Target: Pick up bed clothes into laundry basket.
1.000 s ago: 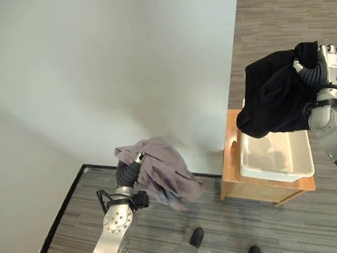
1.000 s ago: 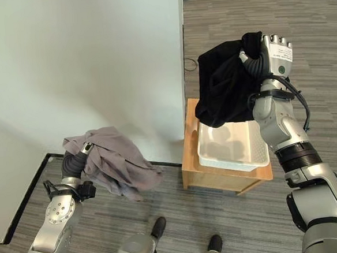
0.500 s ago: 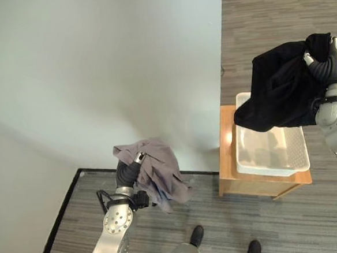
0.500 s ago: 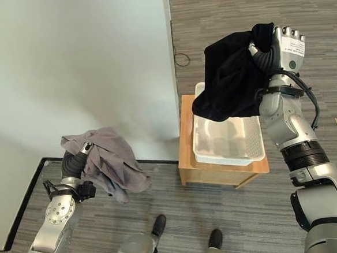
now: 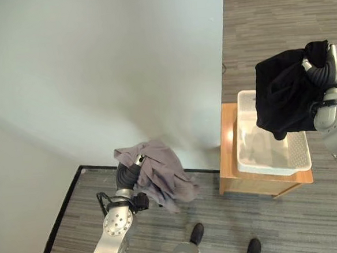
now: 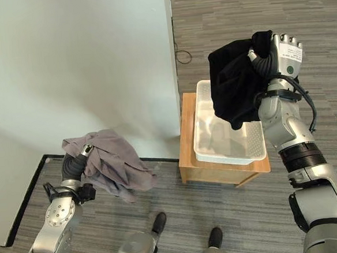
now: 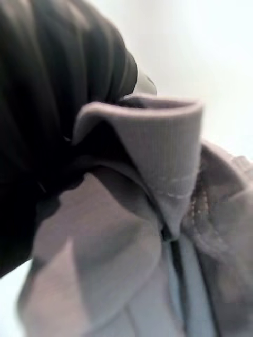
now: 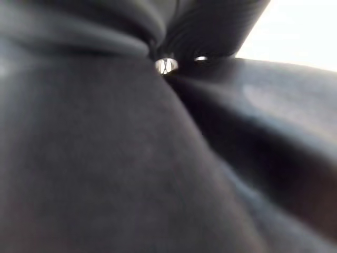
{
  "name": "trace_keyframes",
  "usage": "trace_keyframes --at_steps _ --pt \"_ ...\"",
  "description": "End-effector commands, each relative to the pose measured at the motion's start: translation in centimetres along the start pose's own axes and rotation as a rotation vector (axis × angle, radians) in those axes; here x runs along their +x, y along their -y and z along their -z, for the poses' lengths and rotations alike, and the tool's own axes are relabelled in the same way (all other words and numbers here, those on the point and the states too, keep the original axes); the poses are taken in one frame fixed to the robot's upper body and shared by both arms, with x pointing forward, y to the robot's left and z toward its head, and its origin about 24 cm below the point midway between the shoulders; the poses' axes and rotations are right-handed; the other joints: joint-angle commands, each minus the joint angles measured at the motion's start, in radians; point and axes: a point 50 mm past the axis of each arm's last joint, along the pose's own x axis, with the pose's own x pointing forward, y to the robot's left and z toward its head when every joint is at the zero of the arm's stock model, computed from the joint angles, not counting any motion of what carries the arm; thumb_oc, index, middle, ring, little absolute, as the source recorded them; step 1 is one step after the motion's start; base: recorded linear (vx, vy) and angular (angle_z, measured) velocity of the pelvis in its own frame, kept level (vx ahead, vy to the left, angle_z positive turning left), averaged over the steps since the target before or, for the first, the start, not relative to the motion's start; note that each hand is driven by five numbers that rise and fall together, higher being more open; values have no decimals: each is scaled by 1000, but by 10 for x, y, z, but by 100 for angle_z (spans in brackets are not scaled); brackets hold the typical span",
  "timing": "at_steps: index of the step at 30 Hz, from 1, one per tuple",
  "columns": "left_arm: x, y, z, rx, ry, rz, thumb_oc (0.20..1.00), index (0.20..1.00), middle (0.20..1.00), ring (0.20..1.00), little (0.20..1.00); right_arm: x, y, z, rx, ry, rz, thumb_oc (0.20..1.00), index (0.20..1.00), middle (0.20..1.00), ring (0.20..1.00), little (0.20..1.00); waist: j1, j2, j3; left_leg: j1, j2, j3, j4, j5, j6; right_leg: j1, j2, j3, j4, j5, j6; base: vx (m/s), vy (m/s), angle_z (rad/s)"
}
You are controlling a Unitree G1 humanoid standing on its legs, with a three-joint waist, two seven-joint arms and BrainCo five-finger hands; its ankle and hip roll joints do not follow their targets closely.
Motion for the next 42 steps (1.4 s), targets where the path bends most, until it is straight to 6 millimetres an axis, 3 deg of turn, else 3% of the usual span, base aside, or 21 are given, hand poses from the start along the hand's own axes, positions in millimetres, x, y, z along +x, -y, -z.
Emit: trace_keyframes --at_steps 1,4,5,10,14,19,22,26,27,28,29,30,31,33,35,36,37,39,40,41,42 --pt "6 2 -16 -42 103 26 200 200 200 200 200 12 10 -5 -43 49 39 200 200 200 200 200 21 -34 -28 -64 65 104 3 3 -40 10 1 -19 16 -88 -20 0 0 0" --pt "4 1 -14 -42 91 29 200 200 200 200 200 8 0 8 -73 -4 -20 200 200 200 200 200 26 -37 -18 -83 63 101 3 10 -41 -5 2 -27 16 -85 -20 -13 -14 4" --pt "4 0 -13 -52 85 28 200 200 200 200 200 2 -8 17 -87 -47 -64 1000 1000 1000 1000 1000 29 -37 -11 -98 63 101 3 16 -43 -17 3 -33 16 -84 -21 -30 -33 7" --pt "5 1 -13 -59 81 32 200 200 200 200 200 -2 -17 21 -83 -81 -99 1000 1000 1000 1000 1000 30 -32 -7 -120 62 104 3 21 -44 -38 4 -34 16 -83 -19 -19 -12 8" --pt "8 2 -15 -64 90 24 200 200 200 200 200 -3 -16 10 -32 -51 -74 1000 1000 1000 1000 1000 26 -23 -7 -109 69 123 3 16 -44 -33 3 -18 16 -86 -18 2 -1 0" --pt "14 1 -25 -74 139 5 200 200 200 200 200 -4 5 -6 63 17 38 1000 1000 1000 1000 1000 3 -14 -15 -77 73 137 3 8 -41 -12 1 7 16 -90 -18 31 -6 -8" --pt "17 1 -39 -88 199 2 200 200 200 200 200 -15 13 4 108 -13 77 1000 1000 1000 1000 1000 -13 -16 -26 -59 77 143 3 0 -41 4 3 18 16 -94 -18 31 -42 -8" --pt "21 11 -63 -91 304 86 200 200 200 200 200 -44 1 43 87 -164 8 1000 1000 1000 1000 1000 -34 -19 -37 -37 86 148 3 -5 -45 22 5 25 16 -99 -21 5 -49 -9" --pt "20 15 -71 -85 339 118 200 200 200 200 200 -62 -10 66 41 -261 -63 1000 1000 1000 1000 1000 -39 -19 -40 -30 91 151 3 -5 -46 28 7 27 16 -99 -19 -21 -44 -12" --pt "20 15 -71 -85 339 118 200 200 200 200 200 -62 -10 67 41 -262 -63 1000 1000 1000 1000 1000 -38 -19 -40 -29 91 151 3 -6 -46 28 7 28 16 -99 -20 -25 -40 -13" --pt "21 17 -76 -81 362 131 200 200 200 200 200 -75 -16 82 5 -325 -108 1000 1000 1000 1000 1000 -41 -19 -41 -25 95 155 3 -5 -46 31 8 29 16 -99 -19 -40 -35 -15" --pt "23 18 -86 -75 416 131 200 200 200 200 200 -106 -29 110 -50 -461 -202 1000 1000 1000 1000 1000 -48 -17 -43 -19 102 160 3 -3 -48 36 9 29 16 -100 -19 -39 -36 -16" --pt "22 18 -87 -75 416 132 200 200 200 200 200 -106 -29 110 -48 -462 -202 1000 1000 1000 1000 1000 -47 -18 -42 -18 102 160 3 -3 -48 37 9 30 16 -101 -19 -31 -36 -12" --pt "23 19 -102 -103 481 152 200 200 200 200 200 -141 -36 140 -126 -614 -312 1000 1000 1000 1000 1000 -51 -18 -45 -15 110 162 3 2 -51 45 13 29 16 -106 -22 -27 -51 -4" --pt "21 18 -138 54 679 181 200 200 200 200 200 -218 -32 188 -290 -881 -538 1000 1000 1000 1000 1000 -49 -14 -48 -15 119 155 3 21 -64 62 21 14 16 -115 -25 -55 -88 1" --pt "21 18 -139 57 680 180 200 200 200 200 200 -218 -32 188 -288 -881 -539 1000 1000 1000 1000 1000 -50 -15 -47 -14 119 154 3 21 -65 63 21 13 16 -116 -25 -33 -61 9" --pt "20 19 -149 88 733 202 200 200 200 200 200 -235 -29 195 -317 -938 -590 1000 1000 1000 1000 1000 -49 -14 -47 -15 120 150 3 27 -69 68 21 7 16 -118 -24 -29 -40 7" --pt "16 28 -178 91 878 271 200 200 200 200 200 -288 -19 206 -346 -1118 -697 1000 1000 1000 1000 1000 -57 -8 -54 -14 125 144 3 38 -80 80 21 -6 16 -125 -23 -38 -61 3" --pt "16 28 -178 92 879 275 200 200 200 200 200 -289 -19 206 -343 -1121 -697 1000 1000 1000 1000 1000 -56 -9 -53 -14 125 143 3 37 -80 81 22 -7 16 -126 -23 -24 -57 7" --pt "18 32 -191 103 937 286 200 200 200 200 200 -311 -18 204 -330 -1188 -738 1000 1000 1000 1000 1000 -63 -6 -60 -11 131 145 3 41 -84 88 23 -10 16 -130 -22 -9 -27 8" --pt "19 33 -191 104 937 288 200 200 200 200 200 -312 -18 204 -328 -1191 -738 1000 1000 1000 1000 1000 -61 -7 -59 -10 132 144 3 41 -84 89 24 -10 16 -130 -22 -8 -35 9"
